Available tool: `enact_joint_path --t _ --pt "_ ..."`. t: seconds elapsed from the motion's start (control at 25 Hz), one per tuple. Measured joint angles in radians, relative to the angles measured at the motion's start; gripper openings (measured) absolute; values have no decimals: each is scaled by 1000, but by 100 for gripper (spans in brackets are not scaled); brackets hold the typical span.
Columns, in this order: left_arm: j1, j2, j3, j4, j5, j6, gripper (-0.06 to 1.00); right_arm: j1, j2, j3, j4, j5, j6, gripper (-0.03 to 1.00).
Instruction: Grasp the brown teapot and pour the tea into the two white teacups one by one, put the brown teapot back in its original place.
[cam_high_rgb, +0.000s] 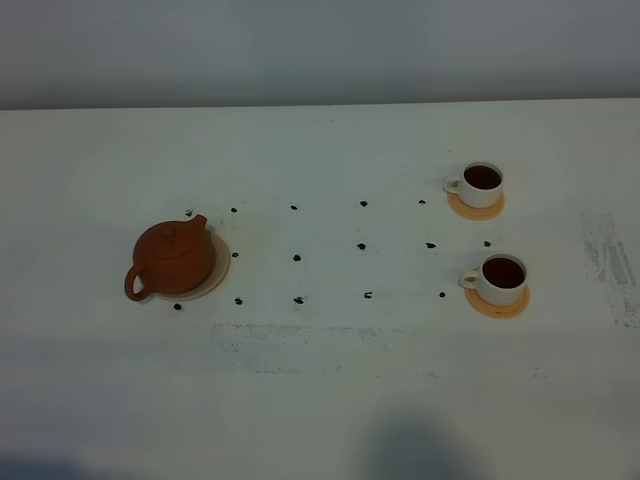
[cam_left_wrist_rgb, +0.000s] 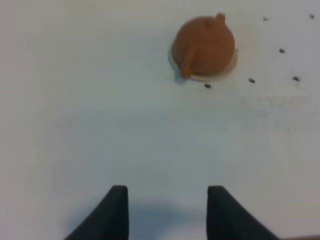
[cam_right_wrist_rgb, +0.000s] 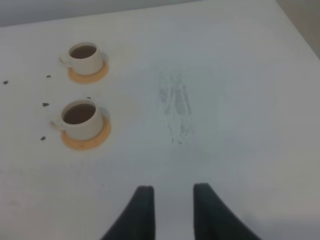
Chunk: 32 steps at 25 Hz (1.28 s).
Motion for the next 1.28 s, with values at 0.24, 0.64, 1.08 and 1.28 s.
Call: enact_joint_path --t 0.24,0.64,1.08,1.28 --pt "-1 47 0 1 4 -1 35 0 0 0 0 0 0 22" --pt "-1 -45 0 -4 5 16 35 0 0 0 1 0 0 22" --pt "-1 -47 0 -18 5 29 35 0 0 0 1 0 0 22" --pt "-1 -47 0 -18 5 29 35 0 0 0 1 0 0 22"
